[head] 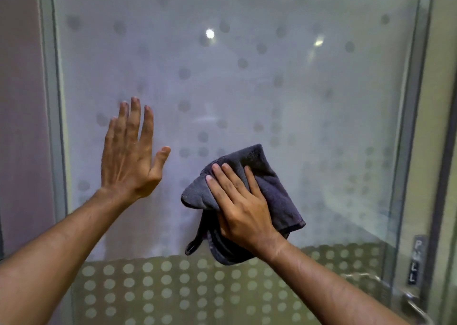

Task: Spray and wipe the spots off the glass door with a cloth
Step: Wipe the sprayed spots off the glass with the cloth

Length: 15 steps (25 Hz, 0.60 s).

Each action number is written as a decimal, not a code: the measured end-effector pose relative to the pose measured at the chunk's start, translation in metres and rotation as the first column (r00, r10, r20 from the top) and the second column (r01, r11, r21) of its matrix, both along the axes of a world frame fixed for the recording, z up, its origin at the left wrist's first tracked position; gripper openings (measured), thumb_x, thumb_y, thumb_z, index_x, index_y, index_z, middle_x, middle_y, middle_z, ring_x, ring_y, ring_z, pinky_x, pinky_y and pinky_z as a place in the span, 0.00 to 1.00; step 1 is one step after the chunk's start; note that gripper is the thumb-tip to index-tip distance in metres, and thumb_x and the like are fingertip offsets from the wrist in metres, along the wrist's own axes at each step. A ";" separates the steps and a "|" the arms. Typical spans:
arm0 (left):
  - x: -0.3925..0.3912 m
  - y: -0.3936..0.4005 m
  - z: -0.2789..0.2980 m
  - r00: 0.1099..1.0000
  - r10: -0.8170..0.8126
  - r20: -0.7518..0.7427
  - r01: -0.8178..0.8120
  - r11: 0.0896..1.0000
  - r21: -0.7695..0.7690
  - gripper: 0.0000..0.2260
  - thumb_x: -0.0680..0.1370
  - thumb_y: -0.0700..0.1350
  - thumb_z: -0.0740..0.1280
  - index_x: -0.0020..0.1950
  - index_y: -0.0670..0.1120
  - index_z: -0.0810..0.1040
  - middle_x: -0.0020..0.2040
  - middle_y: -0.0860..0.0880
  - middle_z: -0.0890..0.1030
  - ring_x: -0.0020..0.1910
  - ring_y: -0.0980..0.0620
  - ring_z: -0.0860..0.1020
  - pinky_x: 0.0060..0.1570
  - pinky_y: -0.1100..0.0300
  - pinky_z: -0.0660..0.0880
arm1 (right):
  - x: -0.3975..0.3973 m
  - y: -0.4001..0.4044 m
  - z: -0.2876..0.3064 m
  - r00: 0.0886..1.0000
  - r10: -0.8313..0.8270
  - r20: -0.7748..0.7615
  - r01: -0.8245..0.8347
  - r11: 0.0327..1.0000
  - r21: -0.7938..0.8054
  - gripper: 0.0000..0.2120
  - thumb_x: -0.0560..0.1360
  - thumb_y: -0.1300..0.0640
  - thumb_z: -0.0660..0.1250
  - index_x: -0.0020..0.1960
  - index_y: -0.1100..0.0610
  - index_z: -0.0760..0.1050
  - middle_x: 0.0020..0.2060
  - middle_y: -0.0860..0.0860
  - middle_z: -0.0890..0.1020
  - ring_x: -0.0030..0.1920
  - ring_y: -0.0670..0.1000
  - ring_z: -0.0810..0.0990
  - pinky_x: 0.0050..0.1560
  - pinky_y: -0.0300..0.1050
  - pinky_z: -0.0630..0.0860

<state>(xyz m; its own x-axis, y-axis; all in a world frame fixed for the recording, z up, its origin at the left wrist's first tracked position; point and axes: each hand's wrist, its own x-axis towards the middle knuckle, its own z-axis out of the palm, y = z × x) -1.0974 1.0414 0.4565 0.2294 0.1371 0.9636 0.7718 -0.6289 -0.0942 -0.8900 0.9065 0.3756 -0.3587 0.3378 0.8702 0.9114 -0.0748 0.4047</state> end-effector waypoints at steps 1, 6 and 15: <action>0.004 0.000 -0.001 1.000 0.003 0.015 -0.003 1.000 0.005 0.36 0.77 0.59 0.52 0.80 0.46 0.43 0.81 0.43 0.43 0.79 0.46 0.41 0.76 0.52 0.40 | 0.012 -0.007 -0.012 1.000 -0.008 -0.023 0.008 1.000 0.004 0.27 0.74 0.57 0.61 0.73 0.60 0.67 0.75 0.57 0.66 0.77 0.55 0.60 0.74 0.65 0.57; 0.008 -0.002 -0.001 0.999 0.002 0.032 -0.003 1.000 0.014 0.37 0.77 0.59 0.52 0.80 0.46 0.44 0.81 0.43 0.44 0.79 0.46 0.41 0.76 0.50 0.40 | 0.097 -0.058 -0.048 0.967 -0.109 -0.231 0.122 0.992 0.042 0.43 0.59 0.62 0.65 0.75 0.58 0.62 0.76 0.59 0.62 0.77 0.57 0.58 0.74 0.65 0.55; 0.009 -0.004 -0.001 0.999 0.012 0.032 -0.012 1.000 0.024 0.37 0.77 0.59 0.52 0.80 0.45 0.43 0.81 0.43 0.44 0.79 0.46 0.41 0.77 0.48 0.41 | 0.093 -0.046 0.001 0.842 0.018 -0.539 0.140 0.958 0.250 0.43 0.59 0.67 0.61 0.75 0.63 0.62 0.75 0.63 0.62 0.77 0.61 0.56 0.76 0.67 0.48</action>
